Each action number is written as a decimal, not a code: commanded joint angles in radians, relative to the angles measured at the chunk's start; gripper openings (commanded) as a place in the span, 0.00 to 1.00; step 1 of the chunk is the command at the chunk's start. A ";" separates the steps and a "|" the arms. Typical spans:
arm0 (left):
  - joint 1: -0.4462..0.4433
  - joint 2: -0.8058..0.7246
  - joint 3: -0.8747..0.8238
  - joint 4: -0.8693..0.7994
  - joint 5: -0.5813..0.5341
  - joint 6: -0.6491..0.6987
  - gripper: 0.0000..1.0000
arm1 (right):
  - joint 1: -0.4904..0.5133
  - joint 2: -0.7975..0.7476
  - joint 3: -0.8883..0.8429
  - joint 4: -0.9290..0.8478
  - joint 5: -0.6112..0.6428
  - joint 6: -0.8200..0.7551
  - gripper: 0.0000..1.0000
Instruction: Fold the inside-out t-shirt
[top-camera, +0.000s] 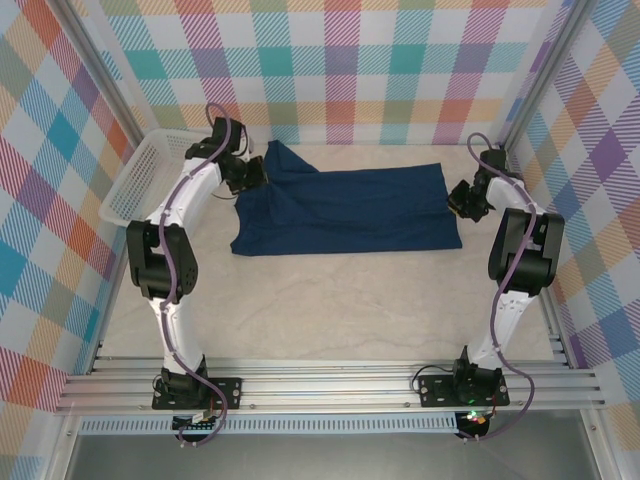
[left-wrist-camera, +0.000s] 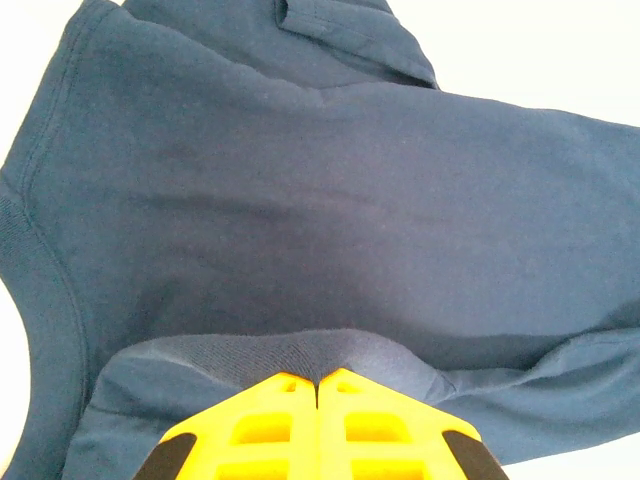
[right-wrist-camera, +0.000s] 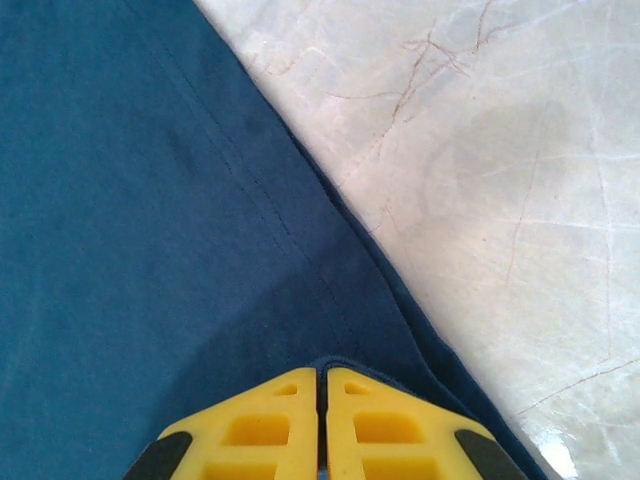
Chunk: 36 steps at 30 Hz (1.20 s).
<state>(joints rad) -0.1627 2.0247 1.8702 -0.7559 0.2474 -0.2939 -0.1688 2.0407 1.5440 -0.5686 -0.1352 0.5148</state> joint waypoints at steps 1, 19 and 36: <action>0.014 0.027 0.030 -0.012 0.020 0.005 0.00 | 0.002 0.014 0.027 -0.019 0.019 -0.012 0.08; 0.080 0.014 -0.028 0.005 0.012 -0.001 0.00 | 0.015 0.081 0.097 -0.019 0.034 -0.019 0.08; 0.074 0.279 0.232 0.001 0.026 -0.049 0.27 | 0.030 0.182 0.259 -0.024 -0.034 -0.050 0.35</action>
<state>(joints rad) -0.0895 2.2738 2.0239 -0.7521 0.2646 -0.3229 -0.1440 2.2303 1.7576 -0.5812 -0.1329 0.4927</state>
